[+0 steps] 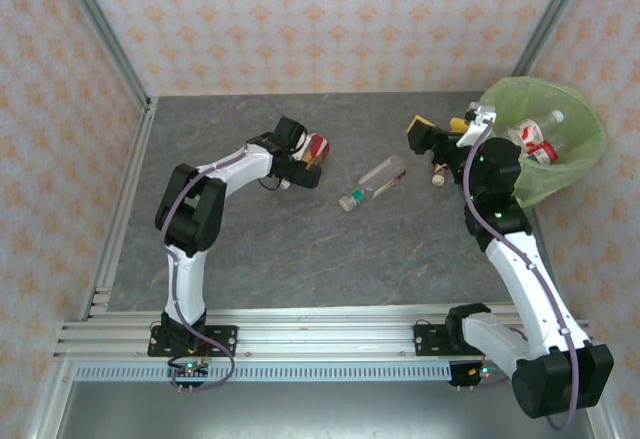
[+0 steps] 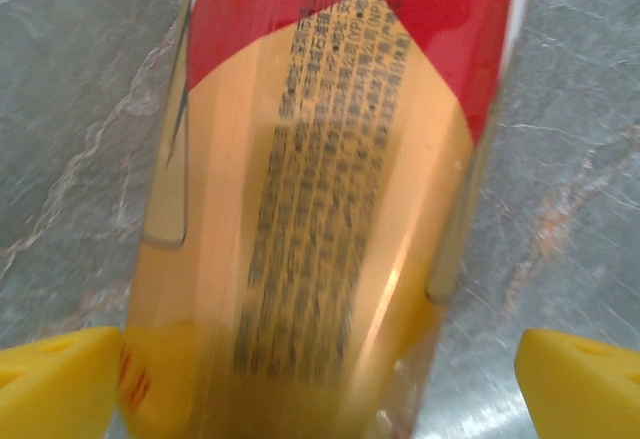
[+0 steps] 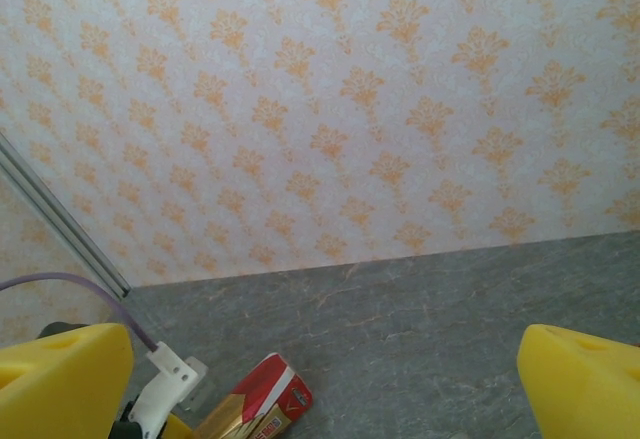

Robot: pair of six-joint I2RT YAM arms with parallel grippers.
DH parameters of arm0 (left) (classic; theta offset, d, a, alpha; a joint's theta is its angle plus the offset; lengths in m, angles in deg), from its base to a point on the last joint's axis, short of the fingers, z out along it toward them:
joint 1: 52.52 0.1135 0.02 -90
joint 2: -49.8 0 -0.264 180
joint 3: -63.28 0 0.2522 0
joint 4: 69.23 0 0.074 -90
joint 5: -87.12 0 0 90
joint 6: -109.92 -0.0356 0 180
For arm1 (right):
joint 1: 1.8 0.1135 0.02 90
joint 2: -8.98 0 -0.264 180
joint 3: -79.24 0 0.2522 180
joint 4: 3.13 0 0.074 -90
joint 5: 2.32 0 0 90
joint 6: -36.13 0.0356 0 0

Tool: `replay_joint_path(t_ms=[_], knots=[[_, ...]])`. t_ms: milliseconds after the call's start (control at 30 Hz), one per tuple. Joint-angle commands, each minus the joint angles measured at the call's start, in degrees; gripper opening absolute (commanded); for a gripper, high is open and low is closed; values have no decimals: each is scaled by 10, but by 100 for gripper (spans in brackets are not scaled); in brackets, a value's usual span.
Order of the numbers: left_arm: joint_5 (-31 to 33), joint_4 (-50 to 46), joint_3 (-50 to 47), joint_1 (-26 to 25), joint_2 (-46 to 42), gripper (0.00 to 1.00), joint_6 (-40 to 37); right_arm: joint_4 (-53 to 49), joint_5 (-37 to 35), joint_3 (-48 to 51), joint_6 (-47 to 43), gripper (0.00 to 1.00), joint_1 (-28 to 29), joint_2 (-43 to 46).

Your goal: Put the plastic bottles in the bin

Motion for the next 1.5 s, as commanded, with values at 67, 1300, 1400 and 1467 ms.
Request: replay_joint_path(t_ms=[67,1300,1400,1467], knots=[[-23,-44,54,7,34,100,-47,17,-6,10,-17,99,3,20],[18,-10,17,-14,6,60,-7,69,36,28,59,99,11,-38],[12,-2,5,-24,-14,59,-1,63,39,22,45,99,21,-45],[8,6,-7,-32,-28,59,5,54,34,18,38,99,28,-50]])
